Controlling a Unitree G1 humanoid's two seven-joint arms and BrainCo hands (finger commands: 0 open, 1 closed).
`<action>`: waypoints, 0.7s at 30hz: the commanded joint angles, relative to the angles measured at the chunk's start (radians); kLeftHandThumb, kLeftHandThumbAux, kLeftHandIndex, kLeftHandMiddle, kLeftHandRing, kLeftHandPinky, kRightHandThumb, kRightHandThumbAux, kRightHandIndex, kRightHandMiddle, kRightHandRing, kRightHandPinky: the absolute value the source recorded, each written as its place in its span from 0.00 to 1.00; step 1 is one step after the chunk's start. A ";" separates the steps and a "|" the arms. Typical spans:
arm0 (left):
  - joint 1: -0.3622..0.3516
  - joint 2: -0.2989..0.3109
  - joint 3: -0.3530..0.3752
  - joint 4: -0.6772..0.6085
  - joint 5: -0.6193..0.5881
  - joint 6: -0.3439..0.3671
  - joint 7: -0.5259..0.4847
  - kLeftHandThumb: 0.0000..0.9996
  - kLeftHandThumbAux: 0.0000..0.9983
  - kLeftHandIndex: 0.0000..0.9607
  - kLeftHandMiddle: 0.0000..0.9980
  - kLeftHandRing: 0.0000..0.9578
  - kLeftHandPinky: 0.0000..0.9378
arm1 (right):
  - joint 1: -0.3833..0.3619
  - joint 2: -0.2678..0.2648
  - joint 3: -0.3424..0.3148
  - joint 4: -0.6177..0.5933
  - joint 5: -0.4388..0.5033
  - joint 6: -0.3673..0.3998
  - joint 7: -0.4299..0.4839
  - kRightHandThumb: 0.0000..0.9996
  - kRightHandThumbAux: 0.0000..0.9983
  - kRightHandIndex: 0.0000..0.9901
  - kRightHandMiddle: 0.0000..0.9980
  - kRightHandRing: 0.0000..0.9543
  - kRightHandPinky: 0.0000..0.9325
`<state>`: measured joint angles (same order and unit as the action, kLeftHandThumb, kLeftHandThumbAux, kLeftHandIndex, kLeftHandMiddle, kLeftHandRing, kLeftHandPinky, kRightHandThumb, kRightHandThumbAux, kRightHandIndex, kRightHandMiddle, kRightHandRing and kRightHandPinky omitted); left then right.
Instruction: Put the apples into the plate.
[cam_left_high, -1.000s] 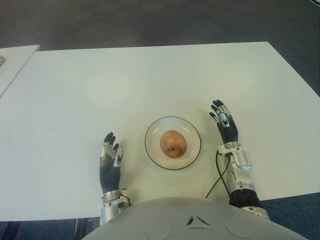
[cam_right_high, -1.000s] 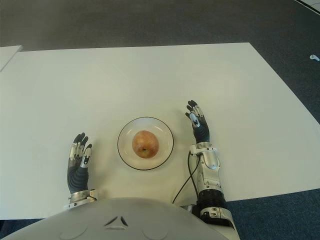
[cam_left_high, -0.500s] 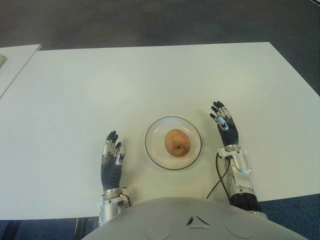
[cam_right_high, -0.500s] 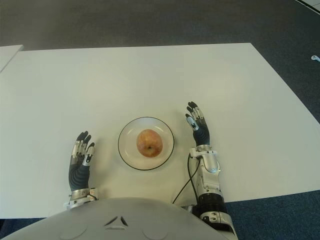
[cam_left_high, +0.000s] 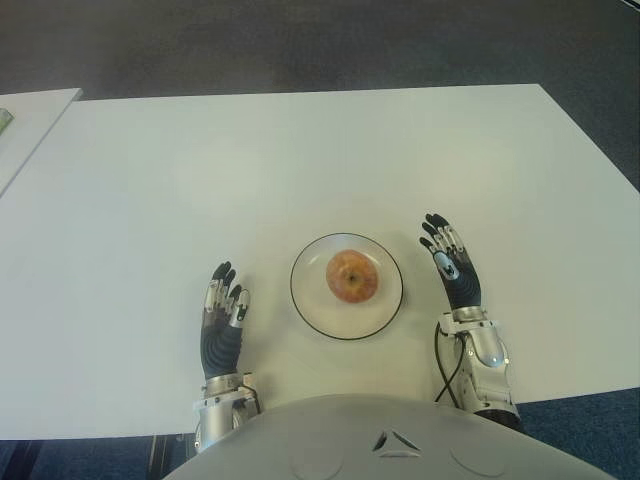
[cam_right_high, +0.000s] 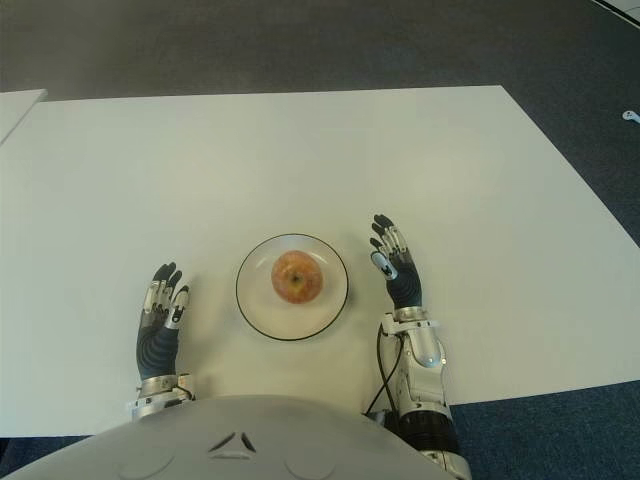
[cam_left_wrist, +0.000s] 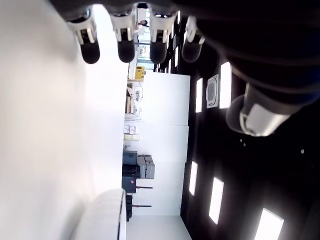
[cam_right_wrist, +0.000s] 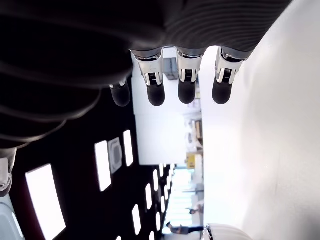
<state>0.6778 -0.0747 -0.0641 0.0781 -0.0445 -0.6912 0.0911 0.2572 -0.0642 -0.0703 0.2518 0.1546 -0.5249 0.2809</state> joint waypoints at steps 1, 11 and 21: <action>0.011 -0.017 0.011 0.023 -0.009 0.031 -0.001 0.13 0.51 0.00 0.00 0.00 0.00 | 0.126 0.006 0.003 -0.010 0.014 0.060 0.000 0.07 0.41 0.00 0.00 0.00 0.00; -0.017 -0.010 0.018 0.054 -0.025 -0.010 -0.025 0.13 0.50 0.00 0.00 0.00 0.00 | 0.167 0.022 -0.012 -0.016 0.088 0.059 0.016 0.06 0.45 0.00 0.00 0.00 0.00; -0.025 -0.031 0.025 0.057 -0.028 0.004 -0.011 0.14 0.52 0.00 0.00 0.00 0.00 | 0.174 0.038 -0.032 -0.006 0.136 0.057 0.034 0.06 0.46 0.00 0.00 0.00 0.00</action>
<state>0.6529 -0.0797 -0.0459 0.1019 -0.0690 -0.7218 0.0748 0.3625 -0.0420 -0.0965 0.1723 0.2764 -0.5237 0.3135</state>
